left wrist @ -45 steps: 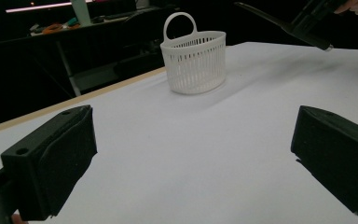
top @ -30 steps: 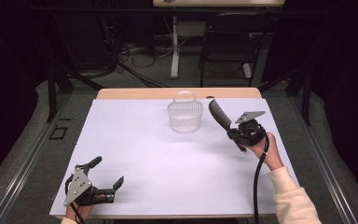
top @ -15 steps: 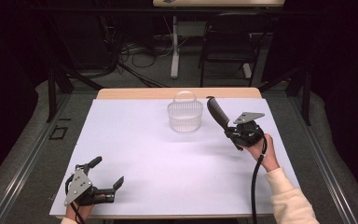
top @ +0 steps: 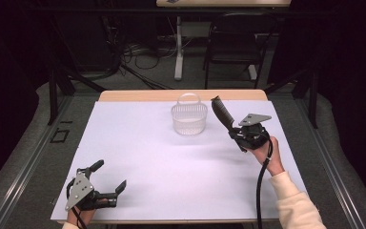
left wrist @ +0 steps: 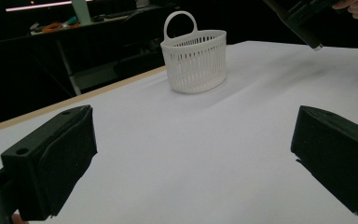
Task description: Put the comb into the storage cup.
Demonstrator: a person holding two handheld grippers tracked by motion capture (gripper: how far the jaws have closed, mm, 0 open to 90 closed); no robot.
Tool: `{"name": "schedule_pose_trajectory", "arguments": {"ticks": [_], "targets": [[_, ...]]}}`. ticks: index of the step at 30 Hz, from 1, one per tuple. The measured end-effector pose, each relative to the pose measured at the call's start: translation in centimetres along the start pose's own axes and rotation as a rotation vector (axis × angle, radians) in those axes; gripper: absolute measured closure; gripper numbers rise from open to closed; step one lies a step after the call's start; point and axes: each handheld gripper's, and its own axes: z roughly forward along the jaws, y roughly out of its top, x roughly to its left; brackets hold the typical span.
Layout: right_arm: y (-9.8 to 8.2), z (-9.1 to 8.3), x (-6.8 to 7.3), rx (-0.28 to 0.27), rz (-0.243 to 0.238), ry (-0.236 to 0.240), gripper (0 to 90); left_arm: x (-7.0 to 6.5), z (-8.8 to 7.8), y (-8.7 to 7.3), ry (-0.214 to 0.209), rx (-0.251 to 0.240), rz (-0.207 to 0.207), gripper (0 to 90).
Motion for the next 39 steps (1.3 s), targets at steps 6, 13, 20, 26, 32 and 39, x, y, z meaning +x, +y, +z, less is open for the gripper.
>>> {"name": "schedule_pose_trajectory", "arguments": {"ticks": [6, 13, 20, 26, 32, 39], "targets": [[0.3, 0.0, 0.0, -0.014, 0.002, -0.004, 72.3, 0.0, 0.0, 0.0, 0.001, 0.001, 0.002, 0.1], [1.2, 0.0, 0.4, -0.028, -0.005, -0.007, 72.3, 0.1, 0.0, 0.0, 0.0, 0.001, -0.002, 0.1], [2.3, 0.2, 0.8, -0.027, -0.031, -0.006, 72.3, 0.1, 0.0, 0.0, 0.011, -0.001, -0.006, 0.1], [3.0, 0.5, 1.0, -0.029, -0.046, -0.002, 72.3, 0.1, 0.0, 0.0, 0.012, -0.002, -0.005, 0.1], [3.7, 0.6, 1.3, -0.043, -0.042, 0.002, 72.3, 0.1, -0.1, 0.0, 0.009, -0.003, 0.0, 0.1], [3.9, 1.1, 1.2, -0.045, -0.032, 0.012, 72.3, 0.1, -0.1, 0.0, 0.01, 0.001, 0.0, 0.1]]}}
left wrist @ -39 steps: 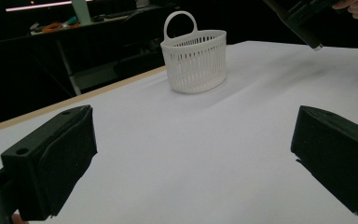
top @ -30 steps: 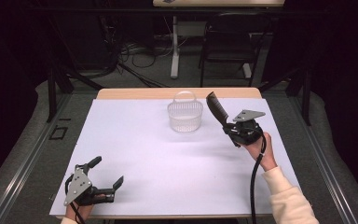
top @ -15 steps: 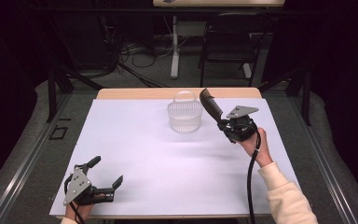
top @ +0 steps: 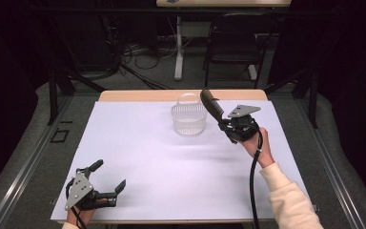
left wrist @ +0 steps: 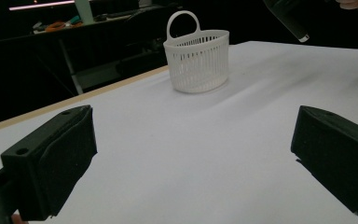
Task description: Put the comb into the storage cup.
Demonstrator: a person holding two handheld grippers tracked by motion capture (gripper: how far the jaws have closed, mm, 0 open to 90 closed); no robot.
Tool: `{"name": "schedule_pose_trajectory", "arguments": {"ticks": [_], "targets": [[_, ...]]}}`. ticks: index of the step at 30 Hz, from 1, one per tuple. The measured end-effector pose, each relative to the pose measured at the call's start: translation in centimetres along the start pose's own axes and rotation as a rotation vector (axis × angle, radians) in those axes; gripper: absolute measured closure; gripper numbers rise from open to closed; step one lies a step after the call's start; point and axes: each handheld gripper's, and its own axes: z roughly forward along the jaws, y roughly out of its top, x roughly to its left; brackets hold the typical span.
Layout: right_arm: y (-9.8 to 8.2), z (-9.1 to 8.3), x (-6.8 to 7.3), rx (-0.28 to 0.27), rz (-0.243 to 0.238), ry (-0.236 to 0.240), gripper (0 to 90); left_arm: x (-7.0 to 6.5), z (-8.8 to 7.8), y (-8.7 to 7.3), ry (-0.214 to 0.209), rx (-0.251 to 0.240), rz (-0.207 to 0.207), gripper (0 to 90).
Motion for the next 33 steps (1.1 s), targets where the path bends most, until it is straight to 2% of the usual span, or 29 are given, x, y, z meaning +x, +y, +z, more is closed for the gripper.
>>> {"name": "schedule_pose_trajectory", "arguments": {"ticks": [13, 26, 33], "targets": [[0.5, 0.8, 0.1, -0.025, 0.029, 0.013, 72.3, 0.0, 0.0, 0.0, 0.001, -0.001, -0.005, 0.1], [1.4, 1.2, 0.4, -0.037, 0.021, 0.022, 72.3, 0.1, 0.1, 0.0, -0.004, -0.002, -0.006, 0.1], [2.0, 0.8, 0.3, -0.048, 0.012, 0.017, 72.3, 0.1, 0.1, 0.0, -0.005, -0.003, -0.004, 0.1]]}}
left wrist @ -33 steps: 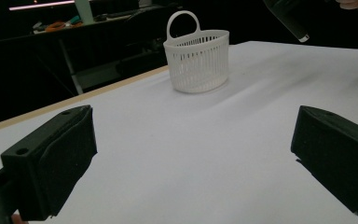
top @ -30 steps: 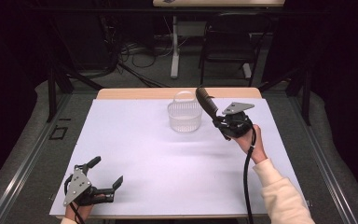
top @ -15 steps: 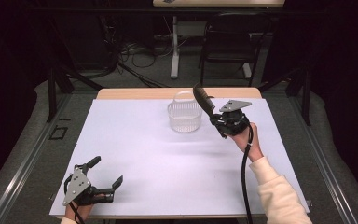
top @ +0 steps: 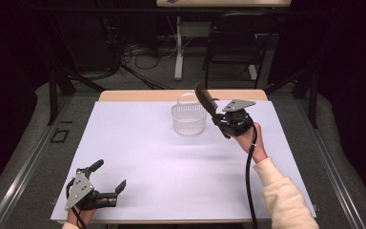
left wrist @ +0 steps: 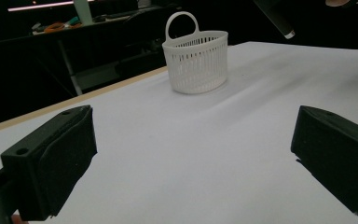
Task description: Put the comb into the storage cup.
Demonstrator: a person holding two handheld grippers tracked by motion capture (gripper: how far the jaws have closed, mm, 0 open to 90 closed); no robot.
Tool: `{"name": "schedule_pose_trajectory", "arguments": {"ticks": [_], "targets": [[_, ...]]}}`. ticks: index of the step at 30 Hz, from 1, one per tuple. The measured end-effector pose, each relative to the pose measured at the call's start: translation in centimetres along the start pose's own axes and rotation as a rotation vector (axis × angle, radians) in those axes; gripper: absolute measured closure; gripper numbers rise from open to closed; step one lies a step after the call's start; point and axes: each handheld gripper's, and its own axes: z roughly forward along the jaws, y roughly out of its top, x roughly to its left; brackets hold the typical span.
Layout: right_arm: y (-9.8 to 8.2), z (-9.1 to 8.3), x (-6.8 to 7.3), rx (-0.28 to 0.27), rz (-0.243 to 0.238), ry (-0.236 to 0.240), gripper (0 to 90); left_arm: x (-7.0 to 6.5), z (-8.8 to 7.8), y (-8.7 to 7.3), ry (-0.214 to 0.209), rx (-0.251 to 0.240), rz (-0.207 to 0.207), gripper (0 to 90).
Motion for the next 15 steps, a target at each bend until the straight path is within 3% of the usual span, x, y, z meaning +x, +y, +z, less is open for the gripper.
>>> {"name": "schedule_pose_trajectory", "arguments": {"ticks": [15], "targets": [[1.1, 0.3, -0.51, -0.002, -0.012, -0.009, 72.2, -0.04, -0.01, 0.02, 0.0, -0.001, 0.003, 0.1]]}}
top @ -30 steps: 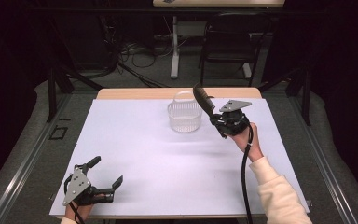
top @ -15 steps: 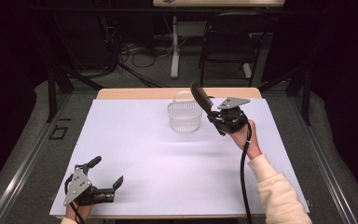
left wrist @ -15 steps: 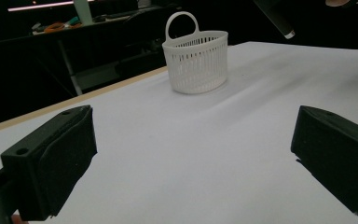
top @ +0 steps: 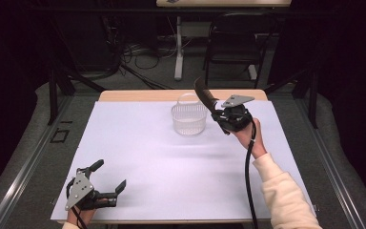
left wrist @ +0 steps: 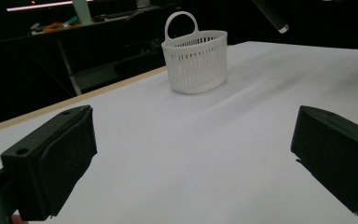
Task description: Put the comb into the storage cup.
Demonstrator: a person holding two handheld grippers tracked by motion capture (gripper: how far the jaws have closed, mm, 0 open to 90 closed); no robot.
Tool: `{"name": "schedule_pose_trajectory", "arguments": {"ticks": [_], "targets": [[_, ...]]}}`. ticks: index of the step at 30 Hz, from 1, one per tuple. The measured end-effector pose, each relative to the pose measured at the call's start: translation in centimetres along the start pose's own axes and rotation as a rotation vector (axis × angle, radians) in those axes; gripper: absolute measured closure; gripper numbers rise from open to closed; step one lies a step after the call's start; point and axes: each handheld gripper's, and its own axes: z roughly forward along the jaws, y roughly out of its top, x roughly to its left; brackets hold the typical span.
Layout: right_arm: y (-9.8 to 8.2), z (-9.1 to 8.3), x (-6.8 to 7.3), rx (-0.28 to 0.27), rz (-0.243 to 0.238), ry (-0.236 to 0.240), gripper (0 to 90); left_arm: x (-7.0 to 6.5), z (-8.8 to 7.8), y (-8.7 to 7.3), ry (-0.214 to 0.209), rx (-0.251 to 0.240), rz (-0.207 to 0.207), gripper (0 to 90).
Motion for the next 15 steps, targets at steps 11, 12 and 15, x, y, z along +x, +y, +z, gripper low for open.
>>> {"name": "schedule_pose_trajectory", "arguments": {"ticks": [11, 12, 15], "targets": [[0.55, 0.0, -0.07, -0.005, -0.008, -0.008, 72.3, -0.02, 0.0, 0.02, -0.005, -0.002, -0.003, 0.1], [0.56, 0.01, -0.06, -0.005, -0.009, -0.007, 72.2, -0.05, -0.01, 0.02, -0.007, -0.003, 0.0, 0.1], [0.55, 0.1, -0.09, -0.002, -0.017, -0.007, 72.3, -0.03, -0.02, 0.02, -0.008, -0.007, -0.004, 0.1]]}}
